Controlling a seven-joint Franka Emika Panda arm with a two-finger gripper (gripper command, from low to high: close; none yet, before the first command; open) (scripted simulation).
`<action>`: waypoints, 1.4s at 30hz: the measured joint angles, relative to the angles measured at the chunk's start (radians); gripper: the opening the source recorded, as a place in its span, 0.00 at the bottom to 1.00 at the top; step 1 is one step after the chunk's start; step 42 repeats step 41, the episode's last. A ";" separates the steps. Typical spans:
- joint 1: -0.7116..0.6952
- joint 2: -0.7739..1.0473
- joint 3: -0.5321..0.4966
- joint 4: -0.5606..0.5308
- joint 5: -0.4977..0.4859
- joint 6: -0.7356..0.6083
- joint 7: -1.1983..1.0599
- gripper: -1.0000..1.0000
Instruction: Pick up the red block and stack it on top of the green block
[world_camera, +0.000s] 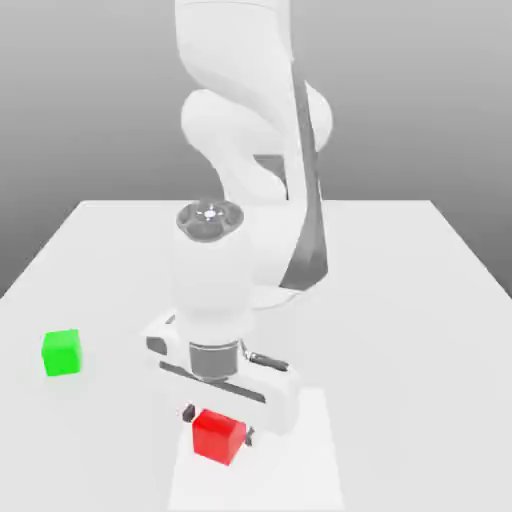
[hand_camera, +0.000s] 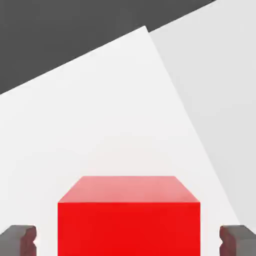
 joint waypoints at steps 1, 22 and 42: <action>0.000 0.000 0.000 0.000 -0.001 0.000 0.001 0.00; -0.338 -0.305 -0.136 -0.075 0.000 -0.229 0.066 0.00; -0.564 -0.165 -0.230 -0.102 0.103 -0.066 0.048 1.00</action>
